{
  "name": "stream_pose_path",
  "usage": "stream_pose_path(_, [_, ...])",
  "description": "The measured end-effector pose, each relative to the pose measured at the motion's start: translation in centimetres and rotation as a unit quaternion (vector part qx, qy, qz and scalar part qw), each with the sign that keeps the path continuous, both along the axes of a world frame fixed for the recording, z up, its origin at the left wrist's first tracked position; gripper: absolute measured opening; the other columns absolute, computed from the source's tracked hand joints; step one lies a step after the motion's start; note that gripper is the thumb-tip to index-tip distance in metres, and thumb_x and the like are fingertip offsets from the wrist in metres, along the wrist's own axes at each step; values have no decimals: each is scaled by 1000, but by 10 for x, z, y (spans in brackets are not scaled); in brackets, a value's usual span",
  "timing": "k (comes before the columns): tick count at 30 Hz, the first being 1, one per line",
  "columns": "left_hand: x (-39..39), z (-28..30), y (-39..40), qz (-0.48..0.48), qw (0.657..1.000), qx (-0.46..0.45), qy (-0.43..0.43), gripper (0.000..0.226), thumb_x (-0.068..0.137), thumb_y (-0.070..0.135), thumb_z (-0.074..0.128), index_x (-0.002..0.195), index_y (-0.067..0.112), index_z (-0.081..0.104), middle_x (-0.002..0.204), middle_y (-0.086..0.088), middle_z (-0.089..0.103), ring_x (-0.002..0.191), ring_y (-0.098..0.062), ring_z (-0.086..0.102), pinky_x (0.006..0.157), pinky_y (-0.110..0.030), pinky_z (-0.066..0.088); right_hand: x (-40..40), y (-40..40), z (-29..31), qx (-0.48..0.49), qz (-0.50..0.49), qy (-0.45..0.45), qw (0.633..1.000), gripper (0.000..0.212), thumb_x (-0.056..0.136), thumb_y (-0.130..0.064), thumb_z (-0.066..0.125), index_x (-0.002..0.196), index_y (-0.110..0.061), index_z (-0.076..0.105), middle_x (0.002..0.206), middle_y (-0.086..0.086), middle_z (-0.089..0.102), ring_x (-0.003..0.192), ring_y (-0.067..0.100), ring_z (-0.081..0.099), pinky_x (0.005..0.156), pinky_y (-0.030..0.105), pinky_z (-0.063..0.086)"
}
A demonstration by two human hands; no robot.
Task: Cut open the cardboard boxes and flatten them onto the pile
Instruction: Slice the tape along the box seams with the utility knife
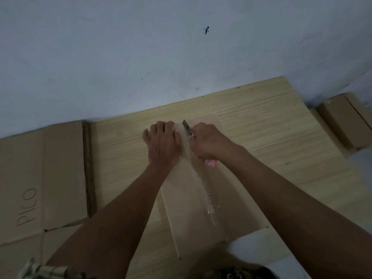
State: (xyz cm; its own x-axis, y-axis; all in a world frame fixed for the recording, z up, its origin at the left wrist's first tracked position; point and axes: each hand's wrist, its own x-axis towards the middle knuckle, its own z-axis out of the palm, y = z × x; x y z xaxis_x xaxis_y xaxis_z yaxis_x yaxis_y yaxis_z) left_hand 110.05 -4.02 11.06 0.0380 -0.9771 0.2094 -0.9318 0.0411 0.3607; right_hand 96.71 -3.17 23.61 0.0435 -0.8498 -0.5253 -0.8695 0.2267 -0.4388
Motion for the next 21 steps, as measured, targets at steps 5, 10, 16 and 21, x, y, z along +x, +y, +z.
stream_pose_path(5, [0, 0, 0, -6, 1000, 9, 10, 36, 98, 36, 39, 119, 15, 59, 116, -8, 56, 109, -29, 48, 107, -55, 28, 9, -4, 10, -1, 14, 35, 999, 7, 93, -3, 50, 87, -6, 53, 89, 19, 64, 60, 32, 68, 60, 36, 61])
stream_pose_path(10, [0, -1, 1, -6, 1000, -25, 11, 38, 97, 37, 36, 114, 12, 60, 111, -10, 57, 104, -31, 52, 103, -58, 32, 12, 0, 21, 7, 32, 40, 999, 8, 99, -14, 45, 99, -8, 51, 90, 13, 55, 78, 35, 69, 68, 40, 60])
stream_pose_path(16, [1, -3, 2, -14, 1000, -21, 6, 39, 97, 37, 36, 116, 12, 60, 112, -10, 57, 104, -31, 52, 102, -59, 34, 13, 8, 18, 9, 17, 33, 999, 16, 101, -19, 42, 106, -9, 54, 91, 11, 52, 79, 33, 65, 67, 39, 59])
stream_pose_path(21, [2, -3, 1, -20, 1000, -8, 4, 41, 97, 38, 33, 117, 13, 59, 114, -10, 56, 105, -30, 50, 102, -58, 34, 14, 12, 17, 12, 12, 32, 999, 31, 101, -22, 41, 124, -7, 55, 112, 16, 56, 95, 35, 64, 78, 41, 57])
